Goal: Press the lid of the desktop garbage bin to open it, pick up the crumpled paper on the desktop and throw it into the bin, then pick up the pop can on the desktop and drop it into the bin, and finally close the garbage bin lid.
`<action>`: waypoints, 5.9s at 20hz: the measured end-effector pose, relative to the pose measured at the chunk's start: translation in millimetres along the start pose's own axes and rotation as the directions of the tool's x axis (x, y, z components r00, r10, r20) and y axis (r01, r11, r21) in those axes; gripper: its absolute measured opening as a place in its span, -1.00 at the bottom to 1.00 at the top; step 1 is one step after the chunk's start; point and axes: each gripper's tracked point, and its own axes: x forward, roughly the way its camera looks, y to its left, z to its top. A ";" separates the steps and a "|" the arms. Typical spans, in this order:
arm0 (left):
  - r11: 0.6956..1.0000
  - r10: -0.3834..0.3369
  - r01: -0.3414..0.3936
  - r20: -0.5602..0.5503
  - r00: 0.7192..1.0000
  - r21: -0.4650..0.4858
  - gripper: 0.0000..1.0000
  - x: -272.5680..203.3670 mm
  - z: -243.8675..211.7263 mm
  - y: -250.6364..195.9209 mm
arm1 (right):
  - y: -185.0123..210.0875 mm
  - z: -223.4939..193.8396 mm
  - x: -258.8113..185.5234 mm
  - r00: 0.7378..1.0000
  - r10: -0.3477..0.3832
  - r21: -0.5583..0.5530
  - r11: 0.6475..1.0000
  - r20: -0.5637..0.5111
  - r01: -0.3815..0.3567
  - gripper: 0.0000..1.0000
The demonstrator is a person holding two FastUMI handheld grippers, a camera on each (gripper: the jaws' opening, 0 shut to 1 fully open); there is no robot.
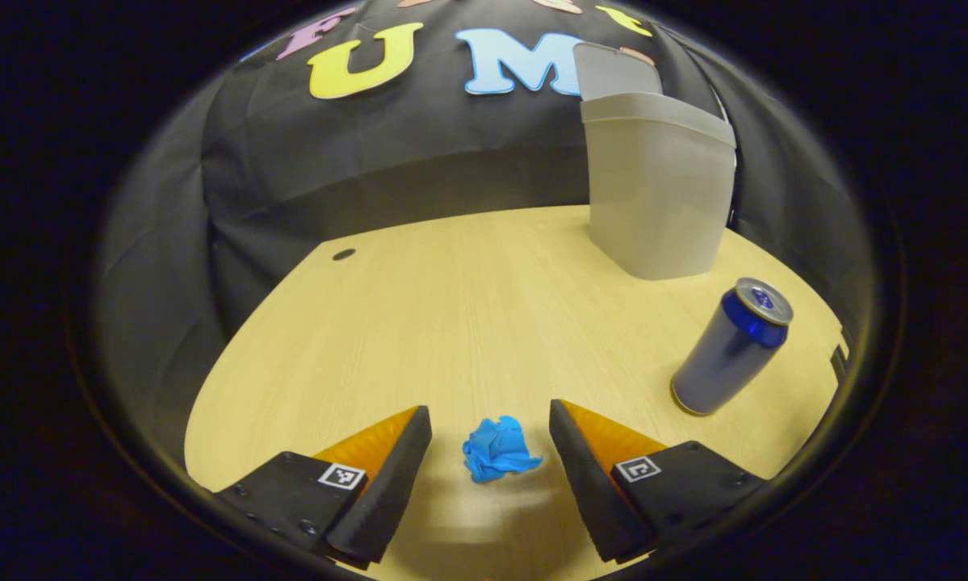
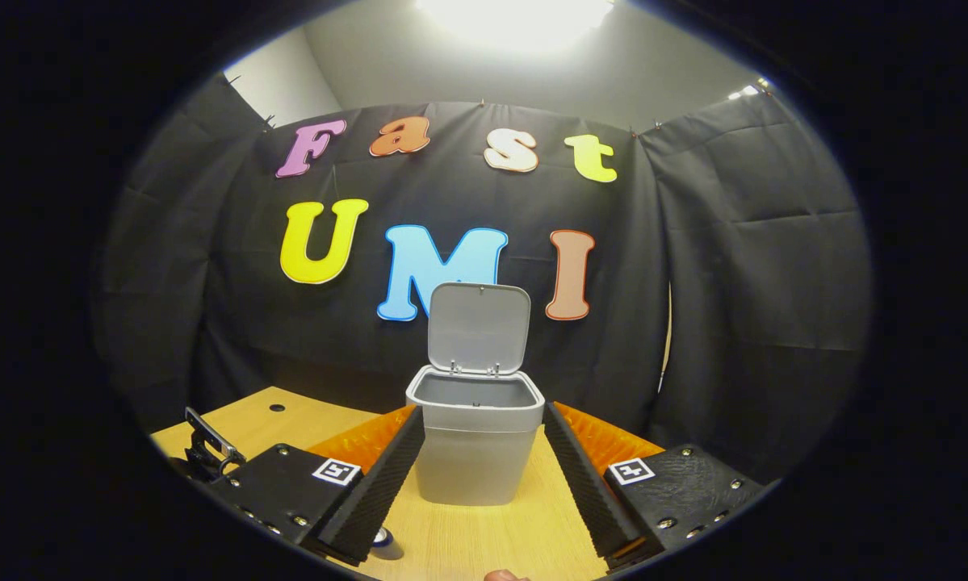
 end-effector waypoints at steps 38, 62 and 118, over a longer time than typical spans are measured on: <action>0.997 -0.051 0.062 0.246 0.968 -0.038 -0.61 -69.7 143.7 -51.2 | -33.1 -35.6 -5.7 0.999 0.015 0.067 0.998 -0.049 -0.012 0.92; 0.960 -0.278 0.243 0.584 0.762 0.140 -0.68 -64.7 382.1 -203.8 | -73.5 -40.1 -28.2 0.982 -0.155 0.028 0.987 -0.112 0.159 0.92; 0.993 -0.063 0.109 0.619 0.783 -0.036 0.84 -107.7 335.9 -106.2 | 11.1 -49.4 4.2 0.970 0.231 0.068 0.972 -0.080 -0.226 0.92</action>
